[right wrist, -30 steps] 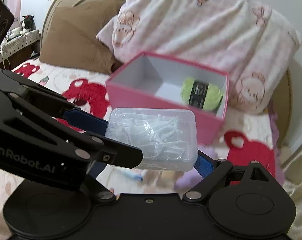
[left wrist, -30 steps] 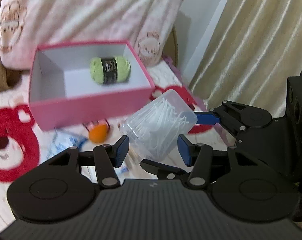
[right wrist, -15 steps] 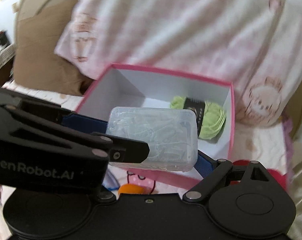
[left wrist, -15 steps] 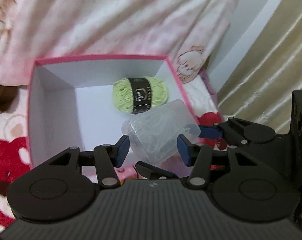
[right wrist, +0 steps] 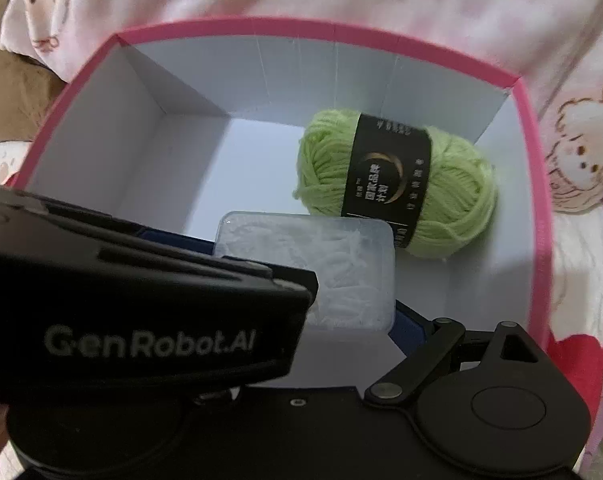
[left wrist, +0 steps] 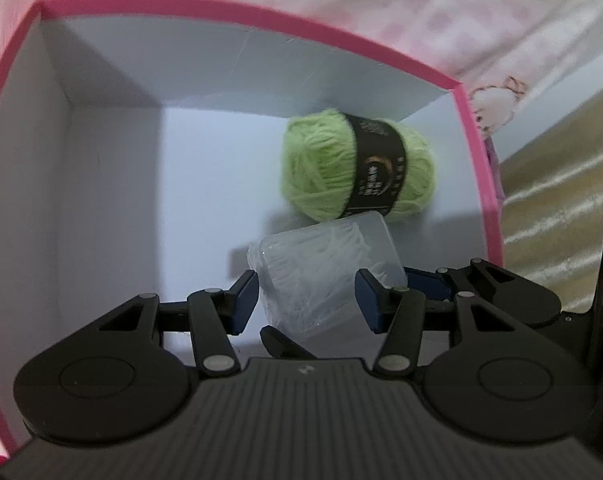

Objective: Organize objects
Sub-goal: 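Open the left tool to drop the clear box and withdraw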

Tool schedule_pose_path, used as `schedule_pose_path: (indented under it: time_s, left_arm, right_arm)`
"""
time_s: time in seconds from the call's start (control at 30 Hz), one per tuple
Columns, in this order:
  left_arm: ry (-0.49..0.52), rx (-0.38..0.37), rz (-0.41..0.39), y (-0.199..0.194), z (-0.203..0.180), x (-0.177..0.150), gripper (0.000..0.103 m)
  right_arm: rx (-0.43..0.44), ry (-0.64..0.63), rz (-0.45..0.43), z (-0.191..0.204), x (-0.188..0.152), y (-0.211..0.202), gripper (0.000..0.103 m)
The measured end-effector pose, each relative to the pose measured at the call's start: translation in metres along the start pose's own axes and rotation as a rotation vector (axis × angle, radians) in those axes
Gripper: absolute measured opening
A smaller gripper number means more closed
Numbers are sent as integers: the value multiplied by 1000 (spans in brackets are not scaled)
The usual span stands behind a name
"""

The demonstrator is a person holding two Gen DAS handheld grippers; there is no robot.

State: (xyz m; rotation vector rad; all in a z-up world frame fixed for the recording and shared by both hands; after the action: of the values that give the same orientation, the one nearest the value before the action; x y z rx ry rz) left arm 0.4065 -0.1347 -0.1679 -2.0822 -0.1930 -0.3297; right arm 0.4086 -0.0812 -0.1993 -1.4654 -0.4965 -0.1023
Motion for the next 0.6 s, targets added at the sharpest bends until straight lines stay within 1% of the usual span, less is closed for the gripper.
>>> schedule_pose_path:
  time_s: [0.1,0.17,0.23,0.3,0.4,0.47,0.5,0.53,0.57,0.6]
  left_arm:
    - [-27,0,22,7,2,-5,49]
    - [-35,14,37,12,3,-8,49]
    - [-46,28,37,15,4,-10,49]
    - [-51,34,43,17,5,-12,49]
    - [-54,38,39,17,3,-16,47]
    - [-43,48,33,18,3,-17,40]
    - [-40,40,37,19,0,-18,36]
    - [-46,36,40,20,-2,-17,26]
    - [-59,34,42,21,-3,-16,23]
    - [-69,24,36,22,-6,-14,23]
  right_arm:
    - [-6,-22,30,0,-4,7,94]
    - [-16,-38,24,0,-7,6,94]
    - [-33,-58,1,0,-6,0,94]
    - [-28,-74,-19,2,-7,-10,93]
    - [-28,-106,-76,4,-9,-29,90]
    - [-40,-149,-111,6,-13,-41,77]
    - [-35,-167,-121,8,-16,-46,75]
    - [-25,-174,-123,9,-19,-48,68]
    - [-20,-181,-126,9,-19,-49,55]
    - [-31,-192,-130,5,-19,-50,50]
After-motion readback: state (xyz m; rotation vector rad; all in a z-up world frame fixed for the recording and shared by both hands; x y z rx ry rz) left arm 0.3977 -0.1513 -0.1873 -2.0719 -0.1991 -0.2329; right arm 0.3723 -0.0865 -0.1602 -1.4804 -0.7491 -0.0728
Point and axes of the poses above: each gripper's, at about its wrist camera, not at the fingertips, and y roughly the way its jaws point, z to its left, x to its top, the point moved 10 cm from there along y, roughly the way its jaws point, and after that the axes turned 1 degree about -z, right-handed, at the moved point
